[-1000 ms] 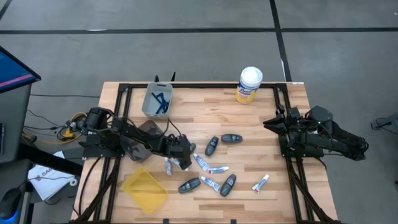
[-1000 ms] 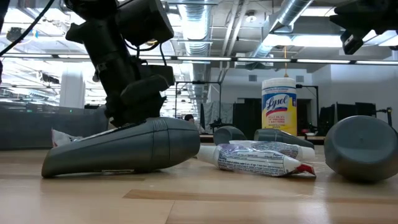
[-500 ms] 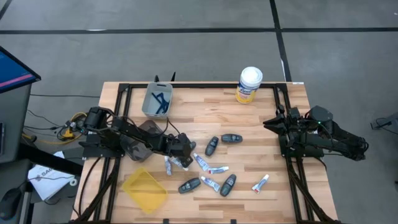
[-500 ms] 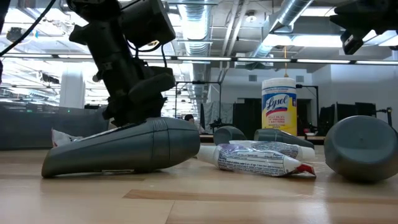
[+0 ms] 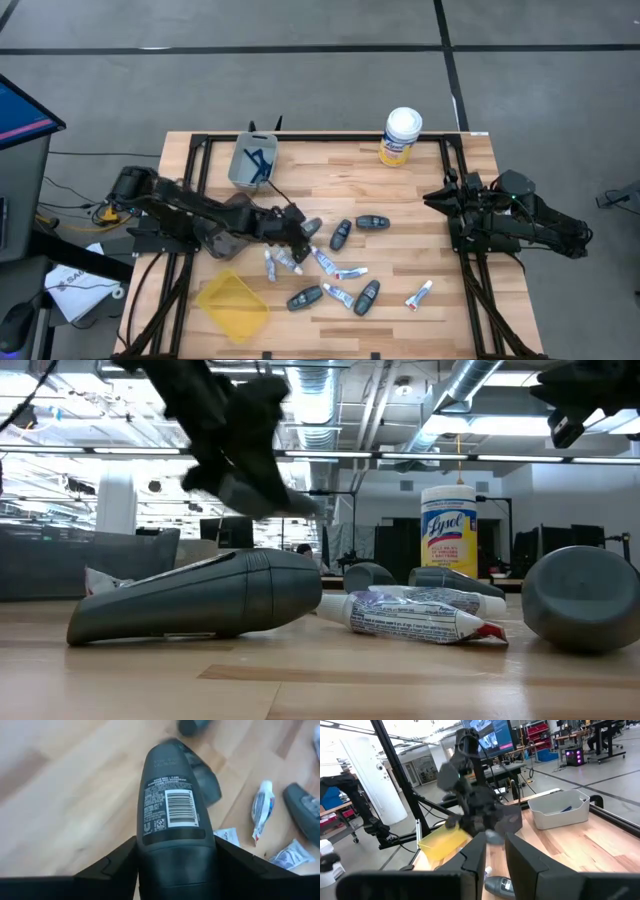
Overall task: Pick & Place Travel size toiletries
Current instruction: Put the deodorant into the black bin
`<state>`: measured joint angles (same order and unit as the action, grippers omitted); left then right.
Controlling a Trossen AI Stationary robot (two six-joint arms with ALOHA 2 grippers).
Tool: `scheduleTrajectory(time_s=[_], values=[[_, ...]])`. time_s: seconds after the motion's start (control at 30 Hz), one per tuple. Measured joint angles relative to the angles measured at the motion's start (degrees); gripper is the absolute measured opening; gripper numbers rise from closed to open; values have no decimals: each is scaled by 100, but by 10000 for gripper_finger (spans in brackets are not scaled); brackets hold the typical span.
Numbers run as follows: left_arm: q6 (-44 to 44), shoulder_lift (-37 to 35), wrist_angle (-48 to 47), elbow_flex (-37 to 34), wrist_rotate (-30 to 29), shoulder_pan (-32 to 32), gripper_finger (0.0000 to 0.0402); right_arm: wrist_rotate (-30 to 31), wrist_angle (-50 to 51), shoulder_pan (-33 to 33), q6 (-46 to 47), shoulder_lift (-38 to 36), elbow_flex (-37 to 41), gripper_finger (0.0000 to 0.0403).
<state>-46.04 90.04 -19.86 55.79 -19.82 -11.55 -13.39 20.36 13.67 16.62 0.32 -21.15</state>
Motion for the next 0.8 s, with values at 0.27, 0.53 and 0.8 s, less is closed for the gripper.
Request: scheduleTrajectory(time_s=[0.27,0.53,0.8], values=[[-1200,-1234,-2966,7,-491,-49,202,13,3,0,-1,0,0,66],[-2009,-1705,-4449,0,-465,-431,202,13,6,-4,-1,0,0,66],[-2442,-1654,-4706,-530,-250,-662,202,12,4,-4,-1,0,0,66]])
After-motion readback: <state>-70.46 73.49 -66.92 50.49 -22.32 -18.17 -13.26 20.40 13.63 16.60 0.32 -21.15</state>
